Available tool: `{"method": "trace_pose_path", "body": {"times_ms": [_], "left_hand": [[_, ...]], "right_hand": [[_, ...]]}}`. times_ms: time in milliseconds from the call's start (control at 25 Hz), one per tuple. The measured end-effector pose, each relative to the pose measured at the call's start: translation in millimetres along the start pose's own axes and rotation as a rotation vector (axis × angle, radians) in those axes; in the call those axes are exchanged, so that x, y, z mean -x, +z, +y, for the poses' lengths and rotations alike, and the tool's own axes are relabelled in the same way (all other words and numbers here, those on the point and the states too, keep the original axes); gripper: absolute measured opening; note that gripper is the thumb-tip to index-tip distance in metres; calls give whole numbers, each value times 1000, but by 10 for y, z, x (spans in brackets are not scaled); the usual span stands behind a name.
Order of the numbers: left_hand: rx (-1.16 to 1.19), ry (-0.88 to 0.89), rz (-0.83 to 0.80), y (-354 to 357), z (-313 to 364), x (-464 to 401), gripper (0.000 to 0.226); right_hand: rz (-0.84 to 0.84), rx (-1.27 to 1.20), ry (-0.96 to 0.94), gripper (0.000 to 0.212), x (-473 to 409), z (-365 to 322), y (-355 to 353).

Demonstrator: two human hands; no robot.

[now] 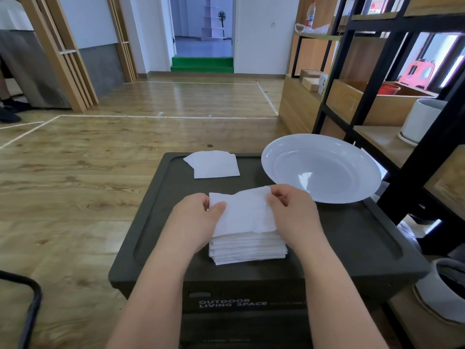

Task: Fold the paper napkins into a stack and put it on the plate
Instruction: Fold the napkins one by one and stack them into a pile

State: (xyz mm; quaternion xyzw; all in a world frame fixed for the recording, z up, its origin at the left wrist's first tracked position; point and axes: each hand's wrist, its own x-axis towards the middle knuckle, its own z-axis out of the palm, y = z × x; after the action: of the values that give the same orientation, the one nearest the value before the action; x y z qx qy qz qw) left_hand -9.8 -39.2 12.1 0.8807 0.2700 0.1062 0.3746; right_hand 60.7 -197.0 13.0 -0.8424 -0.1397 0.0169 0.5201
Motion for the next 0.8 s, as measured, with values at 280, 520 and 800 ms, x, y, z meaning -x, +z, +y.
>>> {"method": "trace_pose_path", "body": {"times_ms": [280, 520, 800], "left_hand": [[-159, -39, 5, 55, 2, -4, 34], [-266, -77, 118, -28, -30, 15, 31], [-123, 374, 23, 123, 113, 40, 11]], "right_hand": [[49, 99, 19, 29, -50, 103, 18], [110, 378, 31, 35, -2, 91, 18], [37, 390, -274, 9, 138, -122, 130]]}}
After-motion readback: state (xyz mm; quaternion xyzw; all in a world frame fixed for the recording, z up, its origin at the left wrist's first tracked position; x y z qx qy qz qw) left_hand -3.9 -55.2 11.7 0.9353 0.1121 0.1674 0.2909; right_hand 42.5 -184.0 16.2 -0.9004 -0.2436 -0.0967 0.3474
